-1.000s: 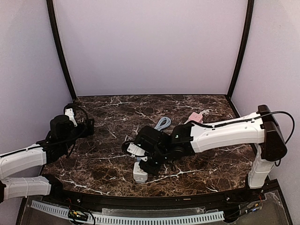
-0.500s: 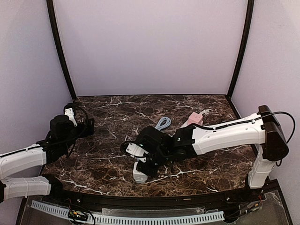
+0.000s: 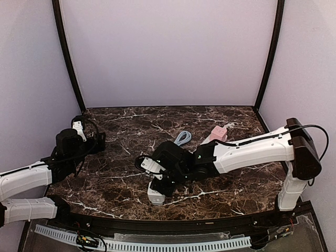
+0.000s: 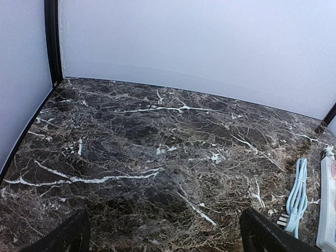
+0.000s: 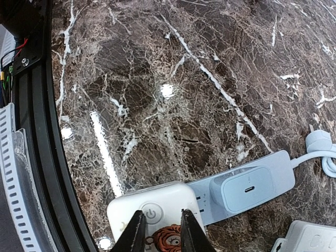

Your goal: Insert the plug

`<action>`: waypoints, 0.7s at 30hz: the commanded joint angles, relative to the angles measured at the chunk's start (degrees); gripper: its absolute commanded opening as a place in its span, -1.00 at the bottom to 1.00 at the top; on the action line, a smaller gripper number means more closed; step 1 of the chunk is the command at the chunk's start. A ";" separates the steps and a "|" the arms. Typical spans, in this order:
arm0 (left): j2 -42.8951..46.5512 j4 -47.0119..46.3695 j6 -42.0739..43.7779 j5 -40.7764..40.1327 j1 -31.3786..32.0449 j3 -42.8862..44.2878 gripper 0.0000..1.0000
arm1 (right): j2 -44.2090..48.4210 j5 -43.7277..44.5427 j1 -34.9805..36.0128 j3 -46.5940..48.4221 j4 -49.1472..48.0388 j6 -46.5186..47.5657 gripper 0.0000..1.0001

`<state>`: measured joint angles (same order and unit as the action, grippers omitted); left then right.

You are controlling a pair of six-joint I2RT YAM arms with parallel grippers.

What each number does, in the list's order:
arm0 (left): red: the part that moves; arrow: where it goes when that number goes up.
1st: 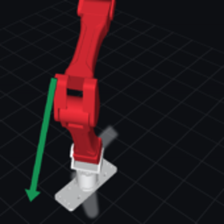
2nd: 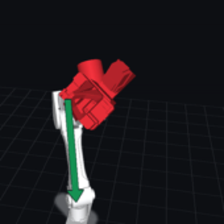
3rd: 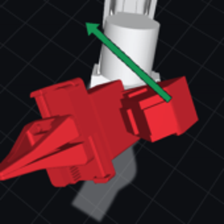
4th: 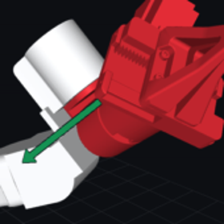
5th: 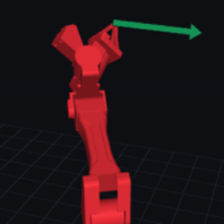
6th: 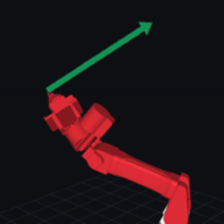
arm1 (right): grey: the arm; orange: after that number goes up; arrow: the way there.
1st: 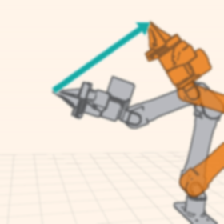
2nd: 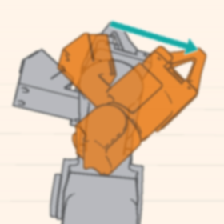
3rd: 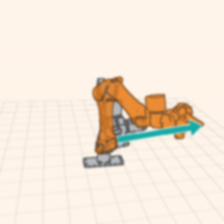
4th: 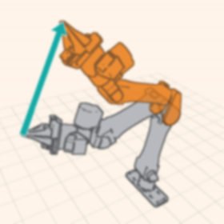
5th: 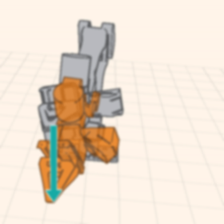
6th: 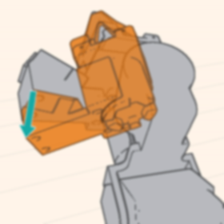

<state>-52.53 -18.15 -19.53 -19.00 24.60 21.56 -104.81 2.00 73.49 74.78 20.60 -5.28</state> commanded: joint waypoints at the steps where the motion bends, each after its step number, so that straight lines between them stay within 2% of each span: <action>1: 0.68 -0.39 0.19 0.18 -0.34 -1.33 0.97 | -2.41 0.21 -1.11 -5.67 7.70 -2.92 -0.55; 10: 0.52 -0.63 0.04 0.48 -0.34 -1.26 0.97 | 0.13 0.43 -1.17 -8.91 9.52 -5.53 -0.56; 21: 0.31 -0.85 0.11 0.42 -0.30 -1.37 0.97 | -3.45 -0.69 -0.59 -6.87 12.77 -5.69 -0.62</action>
<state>-52.53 -18.37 -19.53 -18.87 24.60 21.21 -103.18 1.69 72.42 71.29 18.02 -10.15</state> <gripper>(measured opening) 0.987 0.193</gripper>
